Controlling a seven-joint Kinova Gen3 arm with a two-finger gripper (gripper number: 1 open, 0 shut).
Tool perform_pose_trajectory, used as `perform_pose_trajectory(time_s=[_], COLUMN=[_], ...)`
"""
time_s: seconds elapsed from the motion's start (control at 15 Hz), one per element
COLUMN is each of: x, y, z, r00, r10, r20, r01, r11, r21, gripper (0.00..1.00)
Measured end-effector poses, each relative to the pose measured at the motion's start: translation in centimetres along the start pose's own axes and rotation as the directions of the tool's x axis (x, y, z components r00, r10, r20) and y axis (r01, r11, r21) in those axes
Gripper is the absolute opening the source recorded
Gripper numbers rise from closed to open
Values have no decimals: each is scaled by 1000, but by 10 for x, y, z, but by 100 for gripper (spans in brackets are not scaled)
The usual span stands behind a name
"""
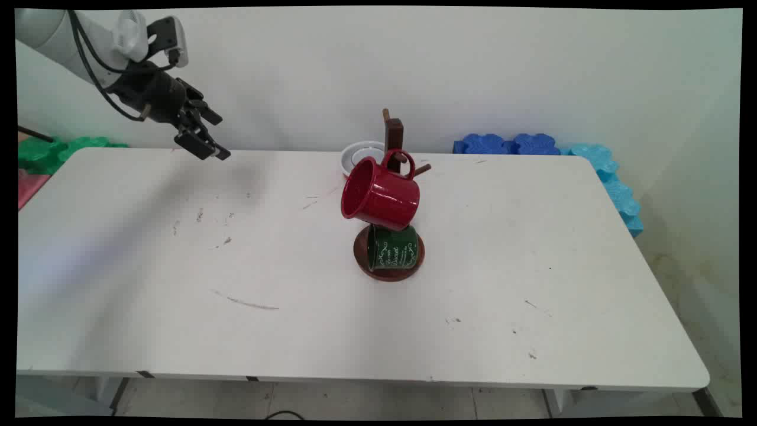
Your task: Pick up the red mug from the rack
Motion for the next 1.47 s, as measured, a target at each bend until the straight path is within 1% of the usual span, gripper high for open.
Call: perform_pose_trajectory(time_s=[0.27, 0.53, 0.87, 1.13, 1.47], x=[0, 1, 9, 17, 39], y=[6, 20, 46, 62, 88], z=[-2, -8, -21, -31, -47], r00=[1000, 999, 996, 993, 982], r10=[-18, -42, -79, -106, -159], r20=[-4, -14, -38, -59, -102], r01=[18, 42, 75, 98, 140], r11=[1000, 998, 993, 988, 975], r21=[-10, -37, -89, -118, -174], gripper=[100, 100, 100, 100, 100])
